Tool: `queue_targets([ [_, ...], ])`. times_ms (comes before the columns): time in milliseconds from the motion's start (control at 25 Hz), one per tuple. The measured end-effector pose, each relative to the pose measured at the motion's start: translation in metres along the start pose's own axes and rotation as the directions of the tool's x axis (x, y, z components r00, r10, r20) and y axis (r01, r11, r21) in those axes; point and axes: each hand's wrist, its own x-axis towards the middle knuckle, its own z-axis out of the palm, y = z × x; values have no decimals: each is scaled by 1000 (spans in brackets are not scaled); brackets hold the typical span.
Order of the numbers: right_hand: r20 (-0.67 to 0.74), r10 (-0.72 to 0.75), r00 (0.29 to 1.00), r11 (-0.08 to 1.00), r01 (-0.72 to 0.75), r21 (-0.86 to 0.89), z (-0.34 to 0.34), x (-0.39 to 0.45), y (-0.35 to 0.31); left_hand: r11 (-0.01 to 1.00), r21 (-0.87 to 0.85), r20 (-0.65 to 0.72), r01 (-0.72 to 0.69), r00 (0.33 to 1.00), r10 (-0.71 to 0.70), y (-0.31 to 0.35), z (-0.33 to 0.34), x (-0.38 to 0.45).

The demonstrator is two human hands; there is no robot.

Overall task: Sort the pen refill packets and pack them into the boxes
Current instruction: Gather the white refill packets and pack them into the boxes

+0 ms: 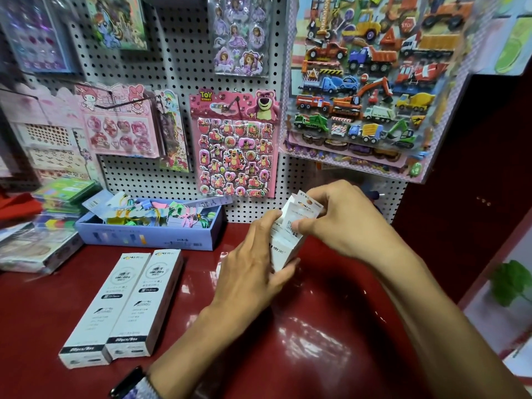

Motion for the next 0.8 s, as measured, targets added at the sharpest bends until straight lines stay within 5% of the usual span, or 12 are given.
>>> queue_targets([
  [200,55,16,998,993,-9,-121,7,-4,-6,1000,-3,-13,25,1000,-25,-1,1,-1],
  [400,255,83,963,992,-56,-111,5,-4,-13,1000,-17,-23,18,1000,-18,-1,3,-1],
  [640,65,77,995,983,-65,-172,11,-9,-11,998,-64,-38,-1,999,-2,4,3,0],
  [800,139,101,985,982,-76,-172,9,-7,-10,998,-57,-45,-13,999,10,4,5,-1],
])
